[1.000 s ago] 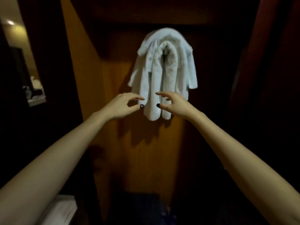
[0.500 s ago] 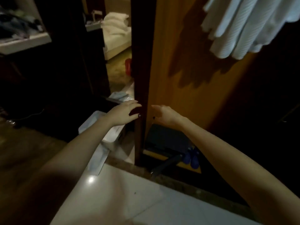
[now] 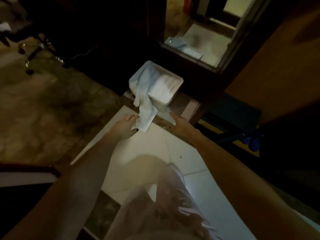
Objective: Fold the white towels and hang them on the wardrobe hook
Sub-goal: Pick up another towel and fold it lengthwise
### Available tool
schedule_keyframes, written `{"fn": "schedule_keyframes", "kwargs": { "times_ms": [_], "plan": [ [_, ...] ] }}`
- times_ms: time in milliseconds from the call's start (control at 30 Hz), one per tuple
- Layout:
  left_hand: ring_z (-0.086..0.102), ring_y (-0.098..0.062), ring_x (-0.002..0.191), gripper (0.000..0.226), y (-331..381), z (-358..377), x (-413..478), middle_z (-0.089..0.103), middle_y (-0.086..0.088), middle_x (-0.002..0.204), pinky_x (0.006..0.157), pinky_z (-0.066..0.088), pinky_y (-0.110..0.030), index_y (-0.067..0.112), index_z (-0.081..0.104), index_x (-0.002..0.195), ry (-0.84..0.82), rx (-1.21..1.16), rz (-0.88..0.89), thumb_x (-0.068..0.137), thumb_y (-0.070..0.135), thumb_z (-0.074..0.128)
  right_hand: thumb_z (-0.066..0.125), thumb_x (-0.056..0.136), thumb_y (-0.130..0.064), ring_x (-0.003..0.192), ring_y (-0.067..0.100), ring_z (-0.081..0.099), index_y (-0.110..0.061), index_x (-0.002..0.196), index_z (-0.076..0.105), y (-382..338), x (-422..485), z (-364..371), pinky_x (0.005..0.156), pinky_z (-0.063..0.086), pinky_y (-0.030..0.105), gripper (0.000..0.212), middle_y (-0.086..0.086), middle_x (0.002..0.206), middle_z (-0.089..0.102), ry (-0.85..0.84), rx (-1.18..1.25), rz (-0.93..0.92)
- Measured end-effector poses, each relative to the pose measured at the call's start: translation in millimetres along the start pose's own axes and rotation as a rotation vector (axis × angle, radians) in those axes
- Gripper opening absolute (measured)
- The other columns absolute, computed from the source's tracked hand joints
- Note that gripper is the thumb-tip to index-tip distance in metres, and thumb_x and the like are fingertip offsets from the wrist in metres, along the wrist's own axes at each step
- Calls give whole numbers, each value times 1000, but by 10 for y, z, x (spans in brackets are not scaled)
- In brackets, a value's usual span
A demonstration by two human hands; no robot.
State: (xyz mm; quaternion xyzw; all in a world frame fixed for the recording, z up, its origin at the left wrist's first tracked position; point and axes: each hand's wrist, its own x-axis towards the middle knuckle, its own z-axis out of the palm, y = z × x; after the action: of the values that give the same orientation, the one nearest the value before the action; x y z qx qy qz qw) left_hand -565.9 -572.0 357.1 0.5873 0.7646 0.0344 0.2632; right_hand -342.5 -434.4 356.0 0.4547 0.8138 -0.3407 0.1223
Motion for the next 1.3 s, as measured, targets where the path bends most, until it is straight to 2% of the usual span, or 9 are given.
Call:
{"fn": "schedule_keyframes", "kwargs": {
  "times_ms": [167, 300, 633, 867, 967, 1033, 1133, 1233, 1300],
  "plan": [
    [30, -29, 138, 62, -662, 942, 483, 27, -7, 154, 110, 31, -42, 20, 26, 148, -17, -59, -94, 94, 30, 54, 68, 89, -20, 139, 27, 38, -13, 152, 26, 166, 903, 785, 112, 28, 30, 77, 9, 153, 37, -24, -40, -121],
    [25, -29, 141, 61, -1210, 1947, 1206, 26, -10, 154, 113, 24, -41, 18, 27, 148, -23, -104, -106, 94, 30, 54, 59, 95, -29, 143, 27, 29, -14, 154, 23, 647, 1956, 1528, 116, 22, 33, 70, 10, 158, 28, -53, -137, -113],
    [27, -30, 140, 61, -2534, 4286, 3254, 26, -12, 155, 113, 25, -41, 17, 29, 147, -22, 62, -19, 94, 33, 54, 58, 94, -39, 137, 37, 33, -26, 153, 26, 2023, 4456, 3511, 111, 32, 44, 68, 12, 156, 29, -88, -248, -157],
    [24, -27, 141, 62, -2957, 5419, 4237, 28, -10, 153, 115, 21, -41, 16, 29, 146, 111, -6, -92, 94, 40, 51, 54, 97, -30, 140, 37, 27, -26, 149, 36, 2429, 5646, 4428, 108, 34, 48, 55, 16, 155, 30, 76, -297, -322],
    [23, -29, 139, 71, -3051, 5683, 4469, 24, -7, 153, 111, 22, -49, 18, 22, 148, 138, 5, -133, 91, 48, 52, 56, 95, -29, 143, 34, 24, -29, 149, 34, 2448, 5993, 4582, 109, 29, 49, 59, 12, 156, 28, 157, -325, -384],
    [33, -31, 131, 68, -3165, 5791, 4614, 36, -8, 145, 105, 29, -50, 17, 33, 142, 213, 91, -143, 86, 49, 58, 56, 94, -32, 143, 34, 22, -29, 149, 34, 2512, 6221, 4639, 111, 25, 50, 59, 10, 158, 27, 189, -364, -424],
    [50, -35, 110, 39, -3307, 5892, 4721, 55, -11, 116, 86, 41, -48, 15, 57, 114, 399, 222, -113, 81, 34, 66, 58, 93, -31, 137, 38, 33, -23, 142, 47, 2614, 6452, 4704, 109, 28, 53, 51, 14, 151, 38, 238, -345, -472],
    [60, -32, 87, 15, -3321, 5828, 4777, 62, -7, 88, 74, 45, -43, 15, 62, 88, 533, 263, -64, 75, 20, 68, 64, 88, -21, 112, 42, 52, -14, 125, 64, 2648, 6555, 4719, 92, 41, 47, 37, 22, 122, 57, 335, -284, -509],
    [61, -30, 76, 11, -3307, 5627, 4770, 63, -5, 80, 75, 45, -42, 15, 61, 83, 582, 161, -44, 82, 25, 57, 65, 87, -15, 103, 43, 53, -10, 121, 66, 2580, 6532, 4634, 84, 41, 44, 34, 23, 110, 57, 358, -255, -480]
  ]
}}
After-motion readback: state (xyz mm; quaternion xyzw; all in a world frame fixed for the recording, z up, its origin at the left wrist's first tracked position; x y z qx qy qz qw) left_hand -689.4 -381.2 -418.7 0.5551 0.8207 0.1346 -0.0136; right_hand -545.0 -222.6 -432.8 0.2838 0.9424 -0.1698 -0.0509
